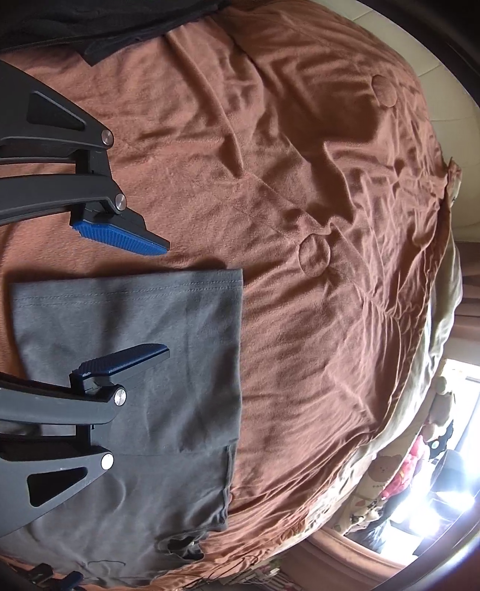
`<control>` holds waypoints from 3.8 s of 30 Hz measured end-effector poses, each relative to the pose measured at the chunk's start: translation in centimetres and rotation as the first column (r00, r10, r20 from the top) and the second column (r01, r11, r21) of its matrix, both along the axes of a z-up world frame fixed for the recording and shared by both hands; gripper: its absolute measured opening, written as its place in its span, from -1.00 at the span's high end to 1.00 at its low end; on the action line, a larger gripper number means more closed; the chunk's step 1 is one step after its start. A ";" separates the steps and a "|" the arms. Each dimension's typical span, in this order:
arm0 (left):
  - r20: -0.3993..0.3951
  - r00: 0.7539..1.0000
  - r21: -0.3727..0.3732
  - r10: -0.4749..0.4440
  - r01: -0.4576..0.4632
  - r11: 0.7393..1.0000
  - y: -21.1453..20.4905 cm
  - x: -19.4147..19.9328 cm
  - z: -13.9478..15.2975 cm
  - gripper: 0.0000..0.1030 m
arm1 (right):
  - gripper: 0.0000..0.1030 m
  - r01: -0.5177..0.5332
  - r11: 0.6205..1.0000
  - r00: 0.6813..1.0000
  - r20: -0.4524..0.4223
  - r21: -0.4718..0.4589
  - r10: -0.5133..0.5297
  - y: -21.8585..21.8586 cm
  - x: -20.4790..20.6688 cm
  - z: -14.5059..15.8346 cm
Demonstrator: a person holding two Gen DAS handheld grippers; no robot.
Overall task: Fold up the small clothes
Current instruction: 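Grasp the T-shirt sleeve edge with the left gripper and lift it, then fold the held sleeve side inward over the shirt body with the left gripper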
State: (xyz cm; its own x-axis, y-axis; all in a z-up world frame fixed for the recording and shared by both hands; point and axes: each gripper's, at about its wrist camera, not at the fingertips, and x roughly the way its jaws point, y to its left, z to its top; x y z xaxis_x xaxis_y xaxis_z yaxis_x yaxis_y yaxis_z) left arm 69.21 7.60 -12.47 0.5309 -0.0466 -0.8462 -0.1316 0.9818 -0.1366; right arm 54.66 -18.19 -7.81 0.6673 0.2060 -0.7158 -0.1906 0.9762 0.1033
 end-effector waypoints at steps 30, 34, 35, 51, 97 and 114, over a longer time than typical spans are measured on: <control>0.018 0.996 0.052 -0.084 0.083 0.995 -1.3 8.5 0.0 0.85 | 0.02 0.090 0.996 0.976 -0.202 0.028 -0.082 -1.3 10.7 -7.4; 0.053 0.989 0.030 -0.135 0.133 0.991 -3.6 8.2 3.7 0.85 | 0.02 0.100 0.992 0.977 -0.197 0.071 -0.085 -2.6 9.6 -6.6; 0.061 0.987 0.027 -0.150 0.149 0.989 -4.4 8.1 4.6 0.85 | 0.02 0.102 0.992 0.978 -0.189 0.077 -0.086 -2.9 9.3 -6.3; 0.072 0.929 0.017 -0.362 0.362 0.932 -19.0 6.4 10.9 0.85 | -0.28 0.137 0.985 0.987 -0.103 0.105 -0.126 -8.0 3.5 -1.5; -0.157 0.945 0.026 -0.286 0.293 0.956 -16.4 5.1 -4.1 0.28 | -0.43 0.183 0.971 0.980 -0.107 0.153 -0.168 -10.9 2.0 -2.4; 0.011 0.896 -0.152 -0.444 0.440 0.885 -20.1 -1.4 2.6 0.86 | -0.43 0.191 0.966 0.979 -0.110 0.176 -0.174 -10.9 0.8 -1.7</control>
State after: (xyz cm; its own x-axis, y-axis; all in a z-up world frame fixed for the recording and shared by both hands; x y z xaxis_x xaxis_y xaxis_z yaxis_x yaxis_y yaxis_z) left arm 67.77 -12.53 -9.91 0.4064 -0.3966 -0.8232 0.3063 0.9079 -0.2862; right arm 55.44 -29.08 -9.55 0.6385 0.2211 -0.7371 0.0080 0.9559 0.2937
